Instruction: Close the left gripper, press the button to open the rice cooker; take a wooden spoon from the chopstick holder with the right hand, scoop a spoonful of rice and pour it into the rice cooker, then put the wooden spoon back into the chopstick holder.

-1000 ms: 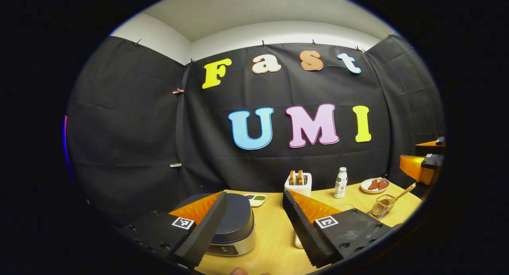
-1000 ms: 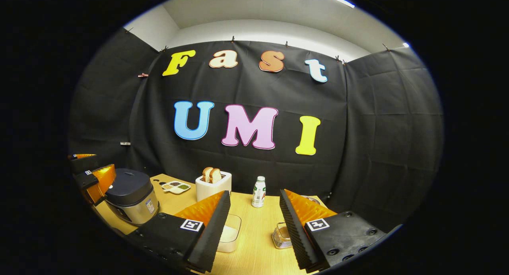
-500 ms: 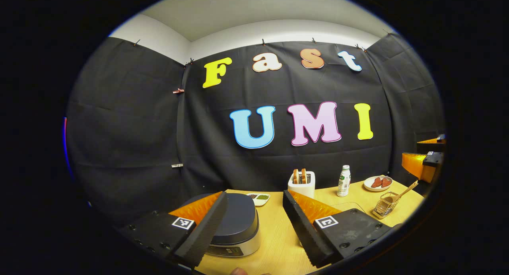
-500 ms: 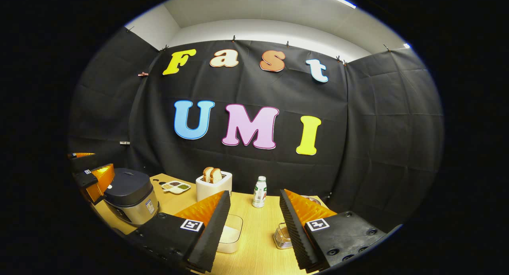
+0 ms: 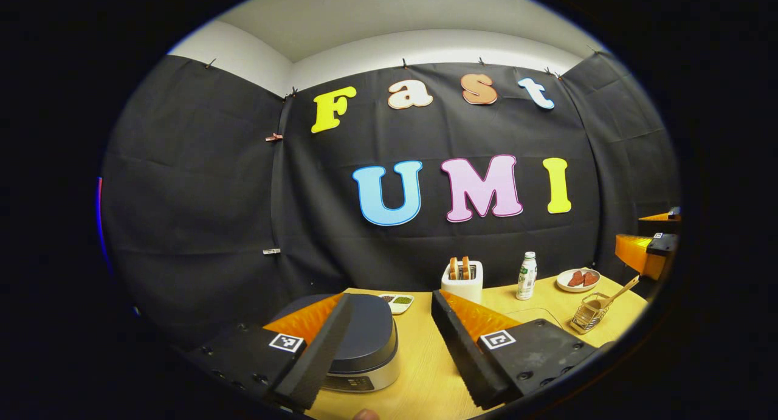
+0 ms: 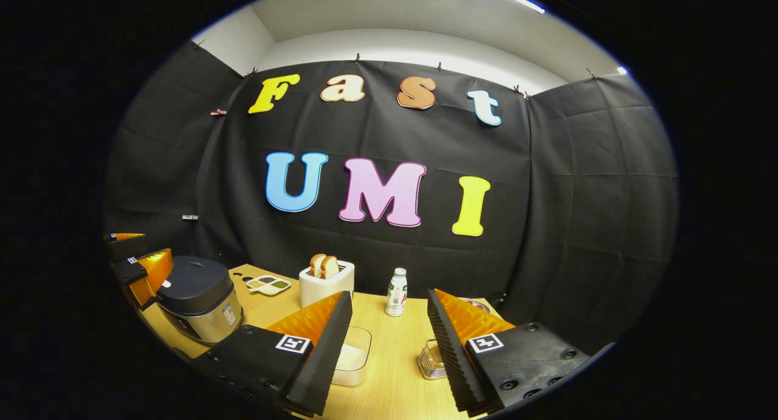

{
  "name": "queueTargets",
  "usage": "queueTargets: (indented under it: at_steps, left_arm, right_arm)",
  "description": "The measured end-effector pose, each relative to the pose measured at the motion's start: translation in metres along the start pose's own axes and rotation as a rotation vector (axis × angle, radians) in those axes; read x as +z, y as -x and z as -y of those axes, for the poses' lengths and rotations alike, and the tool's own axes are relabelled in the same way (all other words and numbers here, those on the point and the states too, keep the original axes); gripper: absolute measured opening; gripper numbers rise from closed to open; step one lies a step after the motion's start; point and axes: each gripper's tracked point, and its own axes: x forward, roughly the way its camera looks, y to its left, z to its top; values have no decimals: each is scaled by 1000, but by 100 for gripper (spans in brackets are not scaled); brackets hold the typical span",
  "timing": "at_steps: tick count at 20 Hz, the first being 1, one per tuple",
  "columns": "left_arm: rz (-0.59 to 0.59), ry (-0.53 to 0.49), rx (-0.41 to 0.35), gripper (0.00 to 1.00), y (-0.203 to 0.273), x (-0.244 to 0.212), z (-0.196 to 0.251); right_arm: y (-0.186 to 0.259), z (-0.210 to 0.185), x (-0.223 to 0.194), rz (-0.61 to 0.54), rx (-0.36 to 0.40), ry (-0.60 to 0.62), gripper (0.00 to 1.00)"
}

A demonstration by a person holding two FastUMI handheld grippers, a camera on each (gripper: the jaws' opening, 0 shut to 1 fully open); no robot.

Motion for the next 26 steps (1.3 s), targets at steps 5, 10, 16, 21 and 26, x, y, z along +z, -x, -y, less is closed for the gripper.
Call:
queueTargets:
  at_steps: [5, 10, 16, 21, 26]
  left_arm:
    - [0, 2, 3, 88, 0, 0, -3]
    - [-41, 9, 66, 61, -6, -13, -25]
    - [-194, 29, 185, 7, -28, -69, -84]
    - [-301, 40, 182, 7, -57, -107, -109]
    - [-390, 48, 163, 7, -70, -132, -109]
  right_arm:
    - [0, -3, 0, -4, 1, 5, 79]
    - [-1, -5, 0, -3, 7, 14, 79]
    - [0, -10, -2, -8, 12, 42, 79]
    - [-1, -15, -8, -30, 14, 61, 77]
    - [-4, -20, -9, -36, 14, 72, 77]
